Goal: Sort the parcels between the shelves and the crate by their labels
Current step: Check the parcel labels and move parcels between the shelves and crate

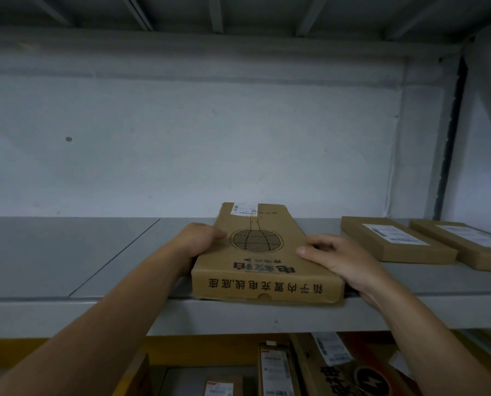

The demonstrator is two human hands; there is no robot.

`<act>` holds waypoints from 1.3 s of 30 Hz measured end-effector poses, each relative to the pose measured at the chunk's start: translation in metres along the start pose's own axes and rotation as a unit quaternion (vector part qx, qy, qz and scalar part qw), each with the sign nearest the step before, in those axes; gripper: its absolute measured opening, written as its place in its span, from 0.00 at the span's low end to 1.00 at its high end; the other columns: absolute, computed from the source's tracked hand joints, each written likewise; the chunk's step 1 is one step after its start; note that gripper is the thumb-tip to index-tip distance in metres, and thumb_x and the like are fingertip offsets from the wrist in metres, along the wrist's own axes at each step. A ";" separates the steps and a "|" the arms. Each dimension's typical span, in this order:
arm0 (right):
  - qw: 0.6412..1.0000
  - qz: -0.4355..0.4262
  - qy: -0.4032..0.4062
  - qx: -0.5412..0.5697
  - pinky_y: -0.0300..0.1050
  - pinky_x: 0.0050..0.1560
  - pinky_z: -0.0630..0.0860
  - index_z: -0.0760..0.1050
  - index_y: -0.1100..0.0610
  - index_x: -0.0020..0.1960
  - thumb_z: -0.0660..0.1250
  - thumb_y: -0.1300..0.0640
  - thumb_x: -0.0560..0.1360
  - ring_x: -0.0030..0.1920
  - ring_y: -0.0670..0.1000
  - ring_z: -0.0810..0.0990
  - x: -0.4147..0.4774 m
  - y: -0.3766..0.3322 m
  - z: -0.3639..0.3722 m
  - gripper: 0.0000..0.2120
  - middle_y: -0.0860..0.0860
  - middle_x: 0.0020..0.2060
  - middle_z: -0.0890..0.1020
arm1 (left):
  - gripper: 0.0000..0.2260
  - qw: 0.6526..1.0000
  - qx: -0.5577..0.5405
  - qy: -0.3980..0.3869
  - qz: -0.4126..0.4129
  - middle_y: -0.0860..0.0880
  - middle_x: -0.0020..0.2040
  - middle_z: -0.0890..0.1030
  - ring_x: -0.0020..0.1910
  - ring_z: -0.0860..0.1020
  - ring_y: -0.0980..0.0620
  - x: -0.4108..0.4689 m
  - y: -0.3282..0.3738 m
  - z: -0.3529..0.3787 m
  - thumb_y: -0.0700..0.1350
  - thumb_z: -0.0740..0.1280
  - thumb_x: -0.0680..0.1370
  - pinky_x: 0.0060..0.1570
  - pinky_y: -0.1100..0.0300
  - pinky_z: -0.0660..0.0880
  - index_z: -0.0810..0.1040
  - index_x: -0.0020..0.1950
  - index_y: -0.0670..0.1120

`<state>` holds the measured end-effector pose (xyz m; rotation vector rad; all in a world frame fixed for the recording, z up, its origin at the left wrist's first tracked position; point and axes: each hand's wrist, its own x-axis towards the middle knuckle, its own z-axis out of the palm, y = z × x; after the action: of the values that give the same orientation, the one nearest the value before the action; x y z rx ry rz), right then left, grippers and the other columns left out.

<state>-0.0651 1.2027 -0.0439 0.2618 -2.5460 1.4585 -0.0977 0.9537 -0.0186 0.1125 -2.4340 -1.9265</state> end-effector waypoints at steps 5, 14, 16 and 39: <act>1.000 -0.013 0.004 0.001 0.32 0.39 0.68 0.75 0.49 0.66 0.70 0.45 0.74 0.46 0.35 0.75 -0.001 0.000 0.001 0.22 0.39 0.50 0.77 | 0.14 1.000 -0.024 -0.004 0.007 0.42 0.46 0.81 0.37 0.82 0.47 0.002 -0.004 -0.005 0.40 0.65 0.79 0.23 0.63 0.75 0.72 0.64 0.38; 0.998 -0.010 0.029 0.058 0.39 0.49 0.73 0.74 0.51 0.67 0.69 0.47 0.76 0.54 0.44 0.78 0.005 0.000 0.002 0.21 0.44 0.58 0.79 | 0.21 0.983 -0.178 -0.024 0.023 0.38 0.55 0.82 0.49 0.83 0.38 -0.006 -0.019 -0.023 0.36 0.68 0.76 0.42 0.46 0.81 0.70 0.68 0.44; 0.996 0.001 0.049 0.068 0.46 0.58 0.72 0.70 0.52 0.71 0.68 0.46 0.76 0.61 0.49 0.75 0.010 -0.001 0.003 0.26 0.48 0.64 0.76 | 0.22 0.976 -0.213 -0.022 0.035 0.39 0.56 0.82 0.50 0.83 0.37 -0.011 -0.022 -0.027 0.35 0.68 0.75 0.43 0.44 0.81 0.69 0.68 0.46; 0.947 -0.022 -0.096 0.307 0.53 0.50 0.81 0.73 0.50 0.63 0.75 0.59 0.66 0.52 0.56 0.84 -0.009 -0.019 0.021 0.26 0.54 0.52 0.85 | 0.20 0.972 -0.210 -0.015 0.101 0.43 0.55 0.84 0.51 0.83 0.41 -0.035 -0.013 -0.042 0.51 0.66 0.77 0.42 0.49 0.80 0.71 0.69 0.50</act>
<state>-0.0538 1.1758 -0.0407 0.5670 -2.1148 2.2710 -0.0592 0.9131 -0.0209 -0.1706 -1.9063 -2.2979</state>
